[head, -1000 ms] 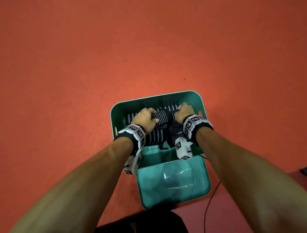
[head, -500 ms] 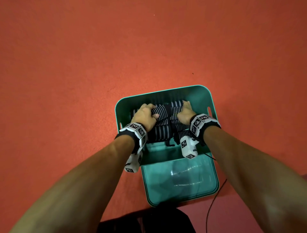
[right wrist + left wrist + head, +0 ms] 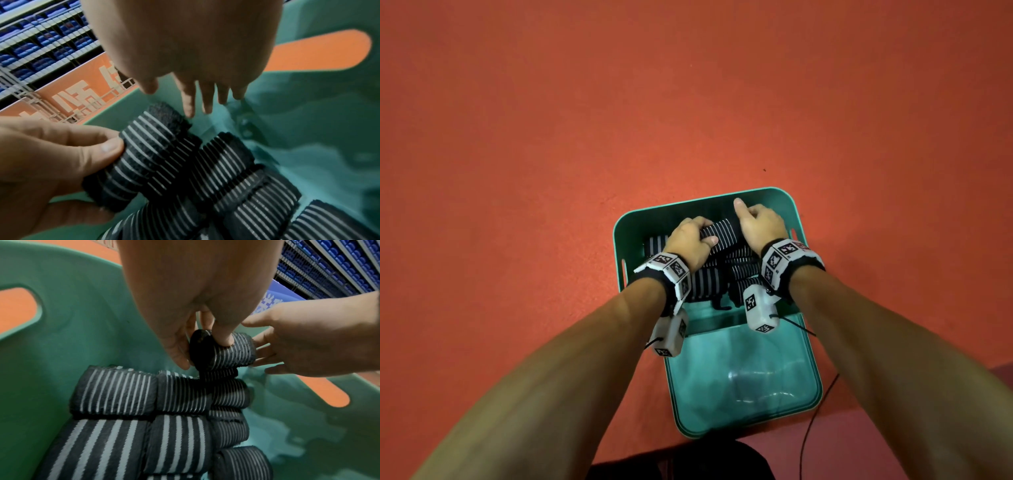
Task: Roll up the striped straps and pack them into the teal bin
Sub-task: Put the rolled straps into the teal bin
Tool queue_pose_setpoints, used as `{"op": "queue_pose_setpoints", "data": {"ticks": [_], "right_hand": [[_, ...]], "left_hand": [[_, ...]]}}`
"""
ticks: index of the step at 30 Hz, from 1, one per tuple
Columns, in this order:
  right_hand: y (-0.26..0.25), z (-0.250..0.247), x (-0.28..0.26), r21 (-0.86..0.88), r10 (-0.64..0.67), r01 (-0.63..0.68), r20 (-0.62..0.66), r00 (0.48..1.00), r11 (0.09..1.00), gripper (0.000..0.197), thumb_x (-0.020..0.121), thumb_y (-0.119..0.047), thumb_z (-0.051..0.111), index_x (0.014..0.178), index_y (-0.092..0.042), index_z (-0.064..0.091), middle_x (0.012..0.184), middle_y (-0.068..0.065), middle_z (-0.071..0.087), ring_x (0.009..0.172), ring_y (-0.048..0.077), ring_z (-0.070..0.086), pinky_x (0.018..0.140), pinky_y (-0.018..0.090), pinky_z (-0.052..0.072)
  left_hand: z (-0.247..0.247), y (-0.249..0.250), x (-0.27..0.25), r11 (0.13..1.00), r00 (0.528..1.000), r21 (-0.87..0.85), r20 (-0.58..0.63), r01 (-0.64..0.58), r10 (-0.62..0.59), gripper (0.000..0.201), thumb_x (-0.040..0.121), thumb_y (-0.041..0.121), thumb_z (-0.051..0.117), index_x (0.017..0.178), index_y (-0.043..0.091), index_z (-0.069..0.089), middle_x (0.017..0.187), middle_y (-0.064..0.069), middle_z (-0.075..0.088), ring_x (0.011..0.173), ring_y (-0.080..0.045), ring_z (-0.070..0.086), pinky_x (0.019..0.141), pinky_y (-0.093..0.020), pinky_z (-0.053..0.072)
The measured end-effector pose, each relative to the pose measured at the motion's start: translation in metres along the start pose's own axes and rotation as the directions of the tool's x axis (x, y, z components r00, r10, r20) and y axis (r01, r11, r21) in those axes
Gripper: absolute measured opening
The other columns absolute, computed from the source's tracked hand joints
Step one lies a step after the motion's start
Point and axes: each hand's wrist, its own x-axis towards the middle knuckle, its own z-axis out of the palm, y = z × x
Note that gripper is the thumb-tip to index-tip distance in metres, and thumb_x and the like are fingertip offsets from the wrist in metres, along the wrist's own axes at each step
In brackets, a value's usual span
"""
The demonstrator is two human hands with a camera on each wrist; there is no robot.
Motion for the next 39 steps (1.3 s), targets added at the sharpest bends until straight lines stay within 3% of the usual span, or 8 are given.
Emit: {"op": "queue_pose_setpoints", "data": {"ticks": [5, 8, 13, 18, 24, 30, 36, 39], "right_hand": [[0.004, -0.012, -0.009, 0.06, -0.065, 0.063, 0.027, 0.998, 0.996, 0.048, 0.1, -0.061, 0.048, 0.126, -0.025, 0.066, 0.121, -0.002, 0.066, 0.117, 0.021, 0.057, 0.087, 0.03, 0.031], [0.008, -0.011, -0.01, 0.173, -0.107, 0.092, 0.075, 0.991, 0.981, 0.038, 0.094, -0.044, 0.068, 0.127, -0.026, 0.066, 0.122, -0.005, 0.068, 0.115, 0.016, 0.062, 0.097, 0.034, 0.049], [0.016, -0.016, -0.005, 0.287, -0.025, -0.023, 0.165, 0.986, 0.958, 0.029, 0.091, -0.024, 0.072, 0.12, -0.028, 0.068, 0.111, -0.002, 0.073, 0.107, 0.02, 0.07, 0.091, 0.041, 0.061], [0.026, -0.015, 0.002, 0.367, 0.101, -0.197, 0.264, 0.959, 0.909, 0.022, 0.09, -0.006, 0.07, 0.104, -0.023, 0.069, 0.126, 0.009, 0.066, 0.114, 0.028, 0.065, 0.083, 0.044, 0.064], [0.035, -0.012, 0.005, -0.141, 0.263, -0.233, 0.266, 0.927, 0.962, 0.024, 0.091, -0.011, 0.061, 0.112, 0.002, 0.063, 0.106, 0.017, 0.062, 0.091, 0.034, 0.065, 0.094, 0.047, 0.058], [0.032, 0.001, 0.01, -0.354, 0.295, -0.176, 0.315, 0.902, 0.919, 0.024, 0.097, -0.011, 0.056, 0.114, 0.003, 0.064, 0.113, 0.018, 0.07, 0.102, 0.032, 0.069, 0.093, 0.041, 0.058], [0.046, 0.013, 0.019, -0.46, 0.323, -0.152, 0.318, 0.891, 0.875, 0.027, 0.099, -0.013, 0.059, 0.121, 0.002, 0.063, 0.125, 0.016, 0.066, 0.117, 0.032, 0.065, 0.097, 0.036, 0.054], [0.05, 0.017, 0.023, -0.494, 0.334, -0.151, 0.305, 0.892, 0.856, 0.035, 0.098, -0.017, 0.063, 0.128, 0.001, 0.06, 0.133, 0.017, 0.063, 0.122, 0.032, 0.062, 0.104, 0.039, 0.052]], "left_hand": [[0.002, 0.012, 0.003, 0.999, 1.0, -0.035, -0.012, -0.005, 0.005, 0.039, 0.102, 0.026, 0.061, 0.139, 0.019, 0.056, 0.136, -0.007, 0.056, 0.127, -0.027, 0.055, 0.105, -0.034, 0.041], [0.005, 0.015, 0.004, 0.998, 0.999, -0.064, -0.043, -0.006, 0.004, 0.038, 0.101, 0.025, 0.061, 0.138, 0.019, 0.057, 0.133, -0.007, 0.056, 0.125, -0.027, 0.055, 0.104, -0.034, 0.042], [0.008, 0.017, 0.004, 0.993, 0.999, -0.118, -0.043, 0.007, -0.012, 0.032, 0.1, 0.024, 0.064, 0.132, 0.022, 0.061, 0.126, -0.006, 0.064, 0.116, -0.027, 0.061, 0.101, -0.036, 0.049], [0.02, 0.013, 0.004, 0.981, 0.999, -0.19, 0.005, 0.043, -0.043, 0.03, 0.097, 0.025, 0.068, 0.126, 0.02, 0.064, 0.117, -0.001, 0.068, 0.111, -0.022, 0.063, 0.101, -0.031, 0.048], [0.028, 0.0, 0.013, 0.981, 0.995, -0.165, 0.012, 0.099, -0.098, 0.026, 0.103, 0.005, 0.046, 0.119, 0.01, 0.066, 0.101, 0.001, 0.06, 0.09, -0.016, 0.055, 0.065, -0.01, 0.041], [0.035, -0.018, 0.016, 0.987, 0.991, -0.11, 0.079, 0.12, -0.112, 0.03, 0.094, 0.003, 0.049, 0.095, 0.023, 0.071, 0.097, -0.004, 0.068, 0.096, -0.031, 0.067, 0.09, -0.038, 0.055], [0.031, -0.017, 0.015, 0.989, 0.99, -0.111, 0.11, 0.095, -0.083, 0.029, 0.1, 0.005, 0.048, 0.117, 0.016, 0.069, 0.102, 0.003, 0.063, 0.084, -0.012, 0.057, 0.06, -0.01, 0.044], [0.033, -0.015, 0.015, 0.995, 0.988, -0.065, 0.137, 0.076, -0.066, 0.031, 0.101, 0.014, 0.058, 0.13, 0.021, 0.065, 0.112, 0.004, 0.06, 0.098, -0.014, 0.059, 0.081, -0.016, 0.047]]}}
